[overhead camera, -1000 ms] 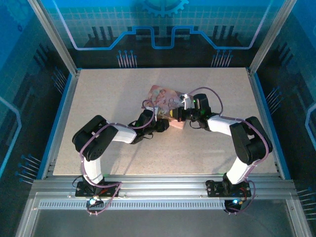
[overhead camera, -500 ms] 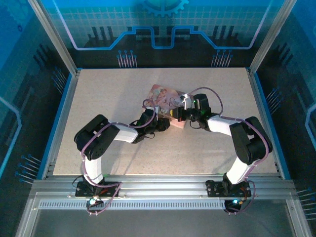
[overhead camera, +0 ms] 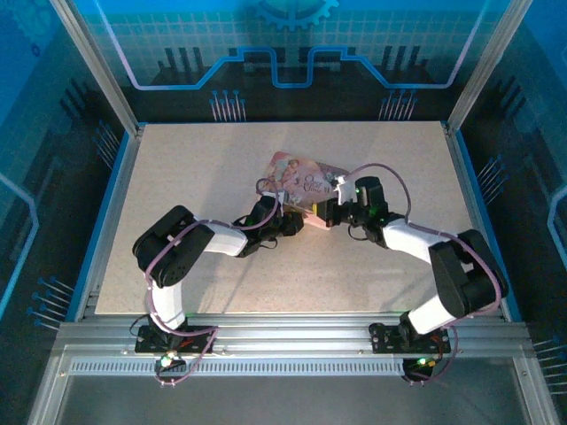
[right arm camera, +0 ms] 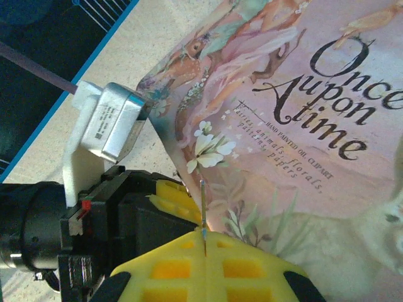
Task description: Unlock the padlock with the key
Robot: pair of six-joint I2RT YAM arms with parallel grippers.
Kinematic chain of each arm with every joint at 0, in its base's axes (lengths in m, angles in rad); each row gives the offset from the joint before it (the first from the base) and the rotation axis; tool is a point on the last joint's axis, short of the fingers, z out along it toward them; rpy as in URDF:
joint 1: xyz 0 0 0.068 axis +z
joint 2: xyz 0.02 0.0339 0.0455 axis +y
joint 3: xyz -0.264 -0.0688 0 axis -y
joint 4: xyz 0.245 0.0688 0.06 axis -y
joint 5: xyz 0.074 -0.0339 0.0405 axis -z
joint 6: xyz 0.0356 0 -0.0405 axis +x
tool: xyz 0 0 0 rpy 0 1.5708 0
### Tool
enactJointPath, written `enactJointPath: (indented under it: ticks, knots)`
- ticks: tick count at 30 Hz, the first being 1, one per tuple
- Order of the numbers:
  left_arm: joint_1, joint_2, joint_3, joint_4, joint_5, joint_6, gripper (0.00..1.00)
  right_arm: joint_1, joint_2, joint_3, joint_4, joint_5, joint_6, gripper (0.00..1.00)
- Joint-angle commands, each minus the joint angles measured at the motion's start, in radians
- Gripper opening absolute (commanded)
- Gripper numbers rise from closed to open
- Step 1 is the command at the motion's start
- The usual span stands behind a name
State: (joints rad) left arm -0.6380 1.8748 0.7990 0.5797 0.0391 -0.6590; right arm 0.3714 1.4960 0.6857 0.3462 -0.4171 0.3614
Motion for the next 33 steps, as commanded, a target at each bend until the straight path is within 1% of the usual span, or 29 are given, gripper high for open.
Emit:
enactJointPath:
  ticks: [1,8,12,15,24,33]
  knots:
    - [-0.009,-0.075,-0.011,0.02,0.034,-0.032,0.27,0.033,-0.065,-0.062,-0.01,0.06,-0.048,0.0]
    - [-0.007,-0.137,-0.022,-0.027,0.073,-0.072,0.26,0.142,-0.15,-0.213,0.083,0.188,-0.103,0.0]
    - [-0.005,-0.153,-0.023,-0.045,0.103,-0.099,0.26,0.202,-0.158,-0.258,0.101,0.242,-0.168,0.0]
    - [-0.006,-0.165,-0.031,-0.049,0.114,-0.114,0.25,0.222,-0.137,-0.279,0.146,0.261,-0.193,0.0]
    - [-0.006,-0.189,-0.056,-0.046,0.112,-0.128,0.24,0.246,-0.029,-0.235,0.18,0.286,-0.257,0.0]
    - [-0.006,-0.206,-0.071,-0.054,0.11,-0.134,0.23,0.268,0.028,-0.176,0.173,0.327,-0.308,0.0]
